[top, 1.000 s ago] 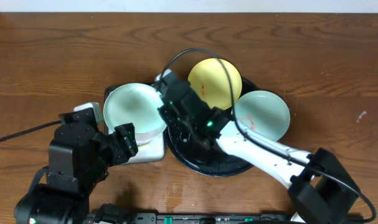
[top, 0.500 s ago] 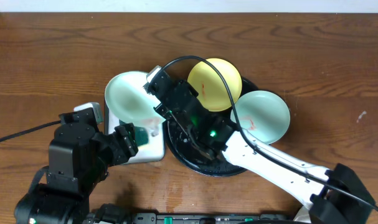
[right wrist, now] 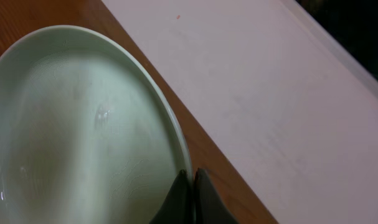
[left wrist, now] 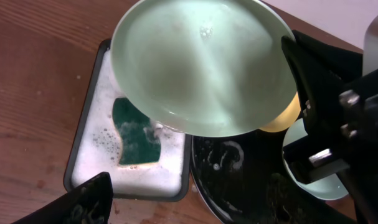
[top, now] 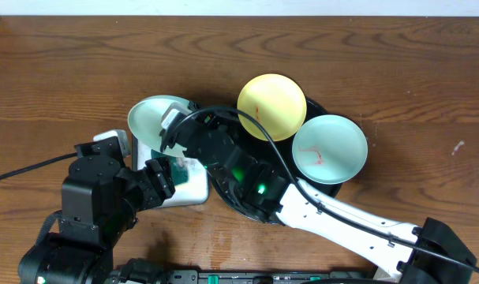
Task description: Clean dirty plates on tray and stack at the side
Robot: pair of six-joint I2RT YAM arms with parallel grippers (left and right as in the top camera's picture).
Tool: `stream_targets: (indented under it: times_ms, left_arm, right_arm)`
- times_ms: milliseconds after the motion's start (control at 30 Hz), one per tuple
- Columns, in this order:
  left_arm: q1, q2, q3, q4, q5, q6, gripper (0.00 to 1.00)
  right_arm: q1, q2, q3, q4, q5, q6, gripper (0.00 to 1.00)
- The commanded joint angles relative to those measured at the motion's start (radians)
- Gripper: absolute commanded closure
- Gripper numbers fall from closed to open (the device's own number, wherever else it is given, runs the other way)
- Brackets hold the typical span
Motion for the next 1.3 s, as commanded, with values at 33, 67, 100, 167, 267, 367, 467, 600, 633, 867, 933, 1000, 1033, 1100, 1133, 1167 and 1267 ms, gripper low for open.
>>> stream_targets:
  times_ms: [33,67,100,167,267,367,467,600,633,867,933,1000,1033,1100,1133,1167,1267]
  left_arm:
    - [0.006,0.000,0.013,-0.002,0.010,0.005,0.20]
    - [0.006,0.000,0.013,-0.002,0.010,0.005,0.20]
    - [0.006,0.000,0.013,-0.002,0.010,0.005,0.21]
    - [0.006,0.000,0.013,-0.002,0.010,0.005,0.20]
    - [0.006,0.000,0.013,-0.002,0.010,0.005,0.21]
    - [0.006,0.000,0.013,-0.002,0.010,0.005,0.20]
    - [0.006,0.000,0.013,-0.002,0.010,0.005,0.20]
    - [0.006,0.000,0.013,-0.002,0.010,0.005,0.20]
    - [0.006,0.000,0.013,-0.002,0.010,0.005,0.20]
    - [0.006,0.000,0.013,-0.002,0.010,0.005,0.20]
    - [0.006,0.000,0.013,-0.002,0.010,0.005,0.20]
    - [0.006,0.000,0.013,-0.002,0.010,0.005,0.20]
    - [0.006,0.000,0.013,-0.002,0.010,0.005,0.20]
    - [0.006,0.000,0.013,-0.002,0.010,0.005,0.20]
    - [0.006,0.000,0.013,-0.002,0.010,0.005,0.20]
    - [0.006,0.000,0.013,-0.002,0.010,0.005,0.20]
    - [0.006,0.000,0.013,-0.002,0.010,0.005,0.20]
  right_arm:
    - [0.006,-0.029,0.015,0.018,0.071,-0.037,0.99]
    - [0.006,-0.029,0.015,0.024,0.071,-0.037,0.99]
    - [0.006,-0.029,0.015,0.028,0.071,-0.037,0.99]
    - [0.006,-0.029,0.015,0.030,0.071,-0.037,0.99]
    - [0.006,-0.029,0.015,0.030,0.071,-0.037,0.99]
    - [0.006,-0.029,0.015,0.034,0.071,-0.037,0.99]
    - [0.006,-0.029,0.015,0.035,0.071,-0.056,0.99]
    - [0.006,-0.029,0.015,0.038,0.071,-0.076,0.99]
    - [0.006,-0.029,0.015,0.038,0.071,-0.078,0.99]
    - [0.007,-0.029,0.015,0.045,0.071,-0.077,0.99]
    - [0.007,-0.029,0.015,0.045,0.068,-0.069,0.99]
    - [0.008,-0.029,0.015,0.022,0.052,-0.066,0.99]
    - [0.008,-0.029,0.015,0.016,0.058,-0.107,0.99]
    - [-0.004,-0.029,0.015,0.048,0.124,-0.133,0.99]
    - [-0.009,-0.029,0.015,0.057,0.125,-0.083,0.99]
    - [-0.009,-0.029,0.015,0.048,0.088,-0.059,0.99]
    - [-0.003,-0.028,0.015,0.025,0.090,-0.151,0.99]
